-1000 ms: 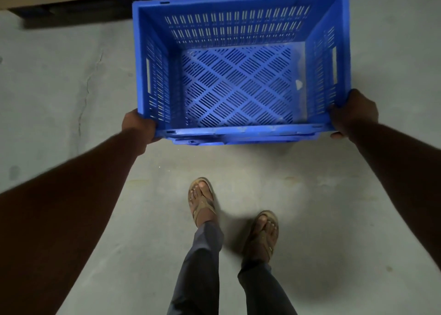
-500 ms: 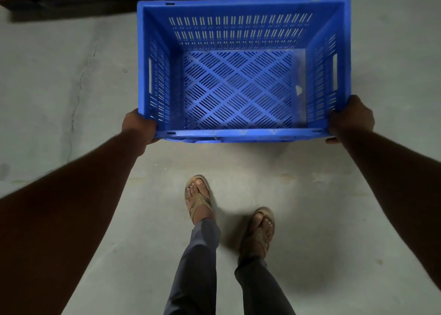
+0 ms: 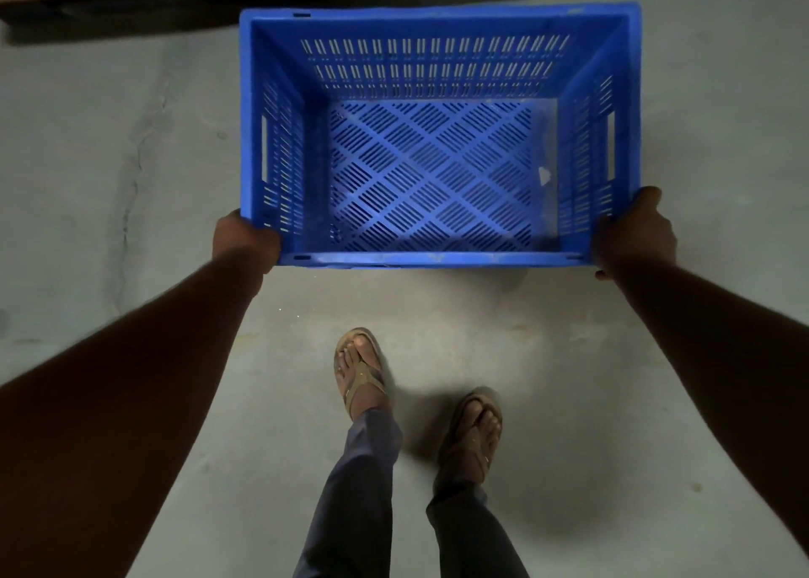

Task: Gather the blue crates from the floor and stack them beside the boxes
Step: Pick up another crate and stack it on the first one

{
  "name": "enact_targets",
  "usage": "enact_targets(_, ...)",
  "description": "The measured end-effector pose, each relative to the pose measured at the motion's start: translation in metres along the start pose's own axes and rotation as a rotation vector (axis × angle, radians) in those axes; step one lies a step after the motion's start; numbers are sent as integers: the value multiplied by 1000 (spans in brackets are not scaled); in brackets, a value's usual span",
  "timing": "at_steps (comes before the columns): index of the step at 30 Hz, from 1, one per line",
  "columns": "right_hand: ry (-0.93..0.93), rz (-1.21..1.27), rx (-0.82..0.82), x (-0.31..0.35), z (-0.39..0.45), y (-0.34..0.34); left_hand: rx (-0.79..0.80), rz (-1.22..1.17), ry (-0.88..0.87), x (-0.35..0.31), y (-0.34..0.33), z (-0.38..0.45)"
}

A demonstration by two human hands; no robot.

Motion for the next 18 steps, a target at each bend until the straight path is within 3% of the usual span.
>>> enact_targets(18,-11,4,-13,1,6,-5,-28,42,54,2,-2,2)
Point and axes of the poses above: each hand's wrist, its own z-axis towards the middle knuckle, its own y-axis out of the back of the hand, x = y × z, the point moved 6 cm from there along z, towards the middle knuckle, and after that the axes turned 1 degree about z, right-handed, at the moved point
